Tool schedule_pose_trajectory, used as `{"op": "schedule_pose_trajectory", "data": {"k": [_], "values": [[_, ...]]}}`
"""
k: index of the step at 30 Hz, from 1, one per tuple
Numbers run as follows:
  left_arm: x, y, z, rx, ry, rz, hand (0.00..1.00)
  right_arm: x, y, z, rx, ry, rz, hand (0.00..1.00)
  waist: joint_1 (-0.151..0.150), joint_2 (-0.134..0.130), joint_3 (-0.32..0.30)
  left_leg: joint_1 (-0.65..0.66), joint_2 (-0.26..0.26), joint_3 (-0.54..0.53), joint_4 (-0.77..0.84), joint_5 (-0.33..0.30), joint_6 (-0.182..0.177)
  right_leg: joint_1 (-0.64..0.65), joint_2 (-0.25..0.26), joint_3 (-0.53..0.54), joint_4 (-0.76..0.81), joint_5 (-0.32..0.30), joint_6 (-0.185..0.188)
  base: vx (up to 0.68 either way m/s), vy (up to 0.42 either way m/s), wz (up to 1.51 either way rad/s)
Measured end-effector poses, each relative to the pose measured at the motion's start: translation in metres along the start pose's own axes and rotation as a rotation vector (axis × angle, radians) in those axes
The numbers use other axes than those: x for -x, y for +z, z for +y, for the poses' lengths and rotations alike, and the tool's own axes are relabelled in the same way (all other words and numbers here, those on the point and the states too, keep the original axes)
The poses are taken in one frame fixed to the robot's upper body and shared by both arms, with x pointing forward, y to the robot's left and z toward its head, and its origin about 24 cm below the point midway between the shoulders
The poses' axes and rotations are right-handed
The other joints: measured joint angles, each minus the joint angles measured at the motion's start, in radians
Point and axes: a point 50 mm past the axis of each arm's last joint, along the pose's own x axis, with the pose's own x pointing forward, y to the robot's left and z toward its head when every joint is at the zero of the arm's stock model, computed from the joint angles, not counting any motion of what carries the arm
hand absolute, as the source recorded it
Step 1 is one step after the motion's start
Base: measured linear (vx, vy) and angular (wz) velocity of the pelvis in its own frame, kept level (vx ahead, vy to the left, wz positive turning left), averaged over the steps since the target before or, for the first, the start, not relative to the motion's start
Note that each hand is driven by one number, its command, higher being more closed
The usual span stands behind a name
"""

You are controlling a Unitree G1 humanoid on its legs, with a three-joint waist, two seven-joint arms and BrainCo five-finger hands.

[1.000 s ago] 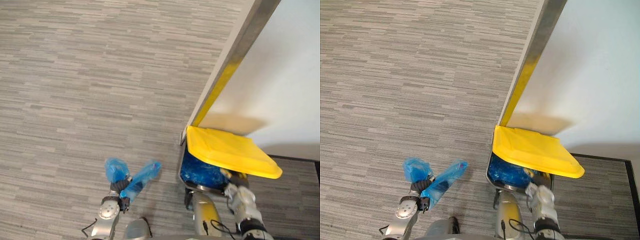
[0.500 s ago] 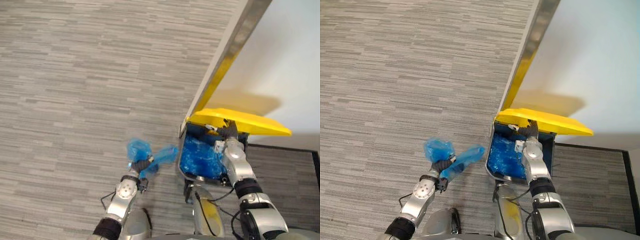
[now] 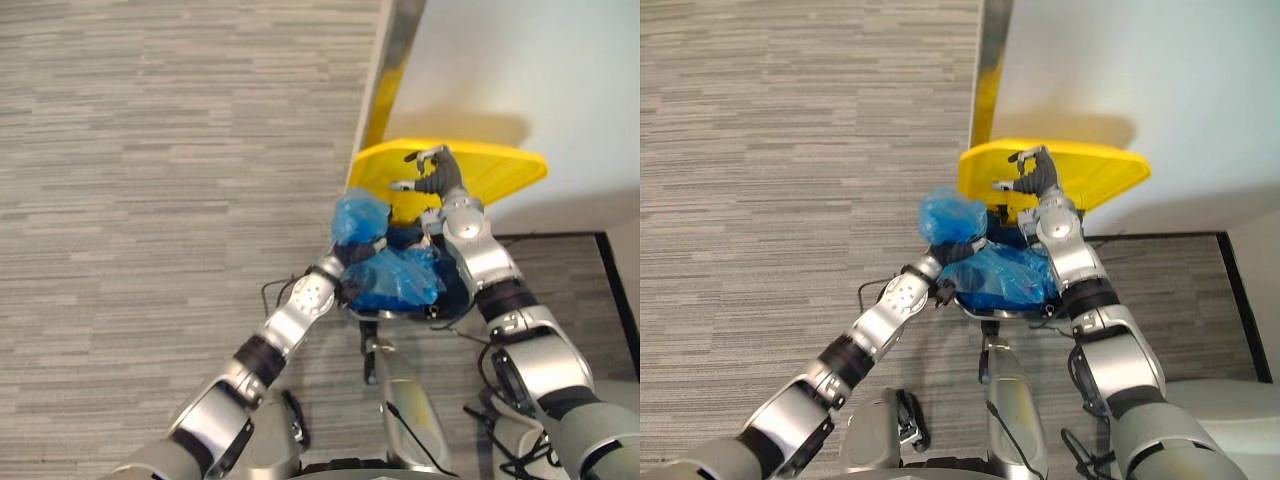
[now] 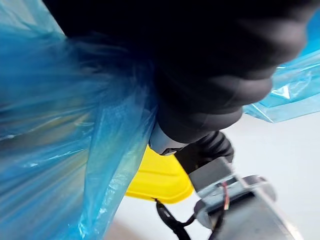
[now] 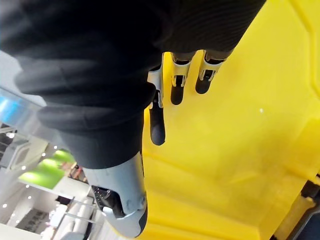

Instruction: Gather rubbish on tea table into small bin, then transfer packed bag to large trash can.

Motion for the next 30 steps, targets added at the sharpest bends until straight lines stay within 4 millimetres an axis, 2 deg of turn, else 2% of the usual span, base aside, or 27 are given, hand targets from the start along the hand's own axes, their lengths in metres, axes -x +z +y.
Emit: {"op": "schedule_pose_trajectory", "data": {"k": [4,5,9,12,15,20,23,26,27,30], "values": [[-0.01,-0.004,0.01,-0.108,-0.004,0.053,1.0,-0.002,0.002,-0.012,0.024,-0.024,-0.006,0.0,-0.027,-0.004,0.034,-0.096,0.027,0.003,0.06,-0.027,0.004,-0.085,0.017,0.005,0.01,0.009,0.005,-0.01,0.011,-0.14],[-0.011,-0.009,0.014,-0.139,0.001,0.085,0.0,-0.003,0.002,-0.012,0.024,-0.024,-0.008,0.0,-0.034,-0.006,0.039,-0.125,0.034,0.009,0.073,-0.034,0.005,-0.115,0.023,0.008,0.009,0.018,-0.002,0.03,0.012,-0.35],[-0.014,-0.013,0.023,-0.175,0.019,0.133,0.0,-0.006,0.014,-0.005,0.015,-0.015,-0.04,0.0,-0.033,-0.005,0.052,-0.185,0.078,0.045,0.114,-0.056,-0.005,-0.187,0.061,0.026,0.011,0.03,-0.005,0.08,-0.005,-0.38],[-0.018,-0.007,0.03,-0.189,0.041,0.126,0.0,-0.005,0.033,0.006,-0.04,-0.016,-0.112,0.0,-0.028,-0.002,0.056,-0.227,0.121,0.064,0.147,-0.074,-0.008,-0.238,0.09,0.025,0.026,0.029,-0.006,0.09,-0.012,-0.26],[-0.02,-0.003,0.036,-0.199,0.067,0.12,0.0,-0.002,0.042,0.014,-0.074,-0.006,-0.148,0.0,-0.03,-0.002,0.056,-0.222,0.127,0.094,0.146,-0.074,-0.009,-0.254,0.09,0.027,0.042,0.023,-0.015,0.08,0.001,-0.13],[-0.022,0.008,0.034,-0.226,0.067,0.066,0.0,0.01,0.032,0.021,-0.091,0.01,-0.138,0.0,-0.027,-0.002,0.055,-0.202,0.13,0.097,0.146,-0.074,-0.009,-0.238,0.077,0.002,0.062,0.013,-0.022,0.01,0.005,0.09],[-0.014,0.001,0.027,-0.199,0.057,0.067,0.0,0.025,0.024,0.026,-0.109,0.024,-0.144,0.0,-0.023,-0.002,0.054,-0.159,0.134,0.093,0.127,-0.072,-0.013,-0.191,0.071,-0.016,0.065,0.005,-0.029,-0.02,-0.017,0.21],[0.005,-0.021,0.015,-0.147,0.039,0.104,0.0,0.046,-0.001,0.03,-0.109,0.037,-0.098,0.0,-0.002,-0.001,0.053,-0.077,0.13,0.082,0.088,-0.057,-0.038,-0.114,0.067,-0.026,0.068,-0.014,-0.041,-0.02,-0.018,0.21],[0.013,-0.03,0.013,-0.132,0.038,0.126,0.0,0.053,-0.012,0.033,-0.104,0.045,-0.07,0.0,0.0,-0.004,0.048,-0.058,0.122,0.07,0.075,-0.047,-0.044,-0.096,0.06,-0.034,0.079,-0.027,-0.03,0.0,-0.03,0.43],[0.042,-0.066,0.024,-0.1,0.065,0.235,0.0,0.077,-0.046,0.039,-0.091,0.085,0.03,0.0,0.023,-0.006,0.032,-0.006,0.109,0.038,0.039,-0.023,-0.059,-0.04,0.052,-0.056,0.089,-0.051,-0.029,0.02,-0.024,0.31]]}}
